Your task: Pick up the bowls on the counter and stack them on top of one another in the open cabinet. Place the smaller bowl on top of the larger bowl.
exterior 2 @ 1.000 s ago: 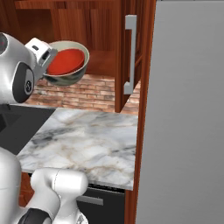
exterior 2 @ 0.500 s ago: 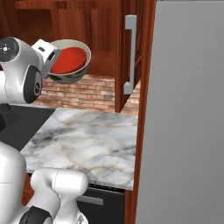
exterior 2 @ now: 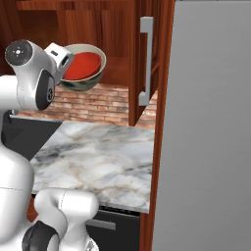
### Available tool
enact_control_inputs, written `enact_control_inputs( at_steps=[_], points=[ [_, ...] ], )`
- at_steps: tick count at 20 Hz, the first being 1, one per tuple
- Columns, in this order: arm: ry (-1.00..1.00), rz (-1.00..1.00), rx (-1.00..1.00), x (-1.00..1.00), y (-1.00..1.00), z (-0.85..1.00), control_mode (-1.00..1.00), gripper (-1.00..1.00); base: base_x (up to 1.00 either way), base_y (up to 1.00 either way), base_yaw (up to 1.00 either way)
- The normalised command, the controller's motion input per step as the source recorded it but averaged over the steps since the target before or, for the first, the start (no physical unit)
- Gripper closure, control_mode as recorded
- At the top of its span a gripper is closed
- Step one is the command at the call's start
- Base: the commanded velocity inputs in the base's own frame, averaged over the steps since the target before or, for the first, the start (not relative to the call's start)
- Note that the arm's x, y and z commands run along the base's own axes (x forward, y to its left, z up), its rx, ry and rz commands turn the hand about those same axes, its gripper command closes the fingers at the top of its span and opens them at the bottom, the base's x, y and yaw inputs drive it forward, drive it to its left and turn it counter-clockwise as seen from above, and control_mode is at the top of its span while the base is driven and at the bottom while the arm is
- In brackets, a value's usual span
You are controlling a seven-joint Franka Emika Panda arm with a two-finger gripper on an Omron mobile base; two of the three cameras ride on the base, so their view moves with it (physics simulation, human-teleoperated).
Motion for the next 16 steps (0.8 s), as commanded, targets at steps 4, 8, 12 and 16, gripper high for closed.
enact_control_inputs(
  at_steps=[4, 8, 12, 16],
  points=[
    [0.04, 0.0, -0.04, 0.26, -0.02, 0.0, -1.0, 1.0, 0.0, 0.0, 0.0],
    [0.05, 0.0, -0.04, 0.27, -0.01, 0.0, -1.0, 1.0, 0.0, 0.0, 0.0],
    [0.03, 0.0, -0.02, 0.29, -0.01, 0.0, -1.0, 1.0, 0.0, 0.0, 0.0],
    [0.0, 0.0, 0.0, 0.31, 0.0, 0.0, -1.0, 1.0, 0.0, 0.0, 0.0]
  ],
)
